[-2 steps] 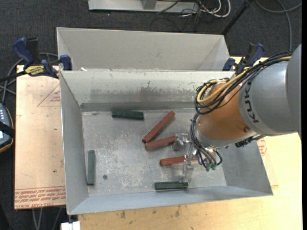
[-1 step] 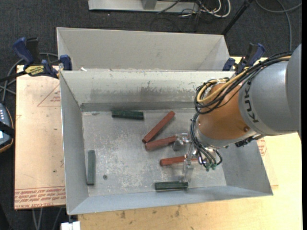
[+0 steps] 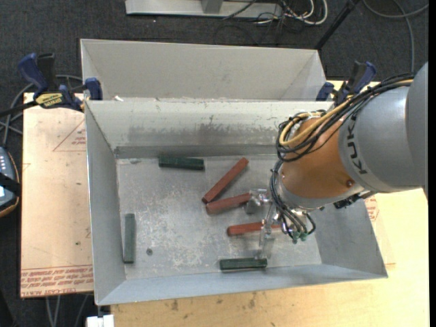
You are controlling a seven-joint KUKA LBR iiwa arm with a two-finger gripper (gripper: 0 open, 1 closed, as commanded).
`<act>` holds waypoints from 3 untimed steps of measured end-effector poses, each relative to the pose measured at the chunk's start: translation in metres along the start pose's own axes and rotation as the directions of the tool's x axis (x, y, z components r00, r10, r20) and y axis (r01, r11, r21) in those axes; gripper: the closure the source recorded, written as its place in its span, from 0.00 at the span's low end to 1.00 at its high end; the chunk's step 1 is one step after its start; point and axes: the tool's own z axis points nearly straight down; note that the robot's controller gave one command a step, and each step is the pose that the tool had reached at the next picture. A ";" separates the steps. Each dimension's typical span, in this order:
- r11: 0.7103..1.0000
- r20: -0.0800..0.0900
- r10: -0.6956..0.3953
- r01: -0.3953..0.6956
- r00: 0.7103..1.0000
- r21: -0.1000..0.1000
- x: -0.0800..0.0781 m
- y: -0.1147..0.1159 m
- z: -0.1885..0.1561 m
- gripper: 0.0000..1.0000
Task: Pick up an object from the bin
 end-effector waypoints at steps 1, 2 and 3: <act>1.000 0.000 0.001 -0.001 1.000 0.000 0.000 0.000 0.000 0.00; 1.000 0.002 0.001 -0.001 1.000 0.000 -0.001 0.000 0.000 1.00; 1.000 0.010 0.001 -0.001 1.000 -0.001 -0.003 0.001 -0.099 1.00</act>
Offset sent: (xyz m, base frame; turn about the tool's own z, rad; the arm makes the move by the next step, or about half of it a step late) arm 0.0000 0.0000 0.0000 0.0000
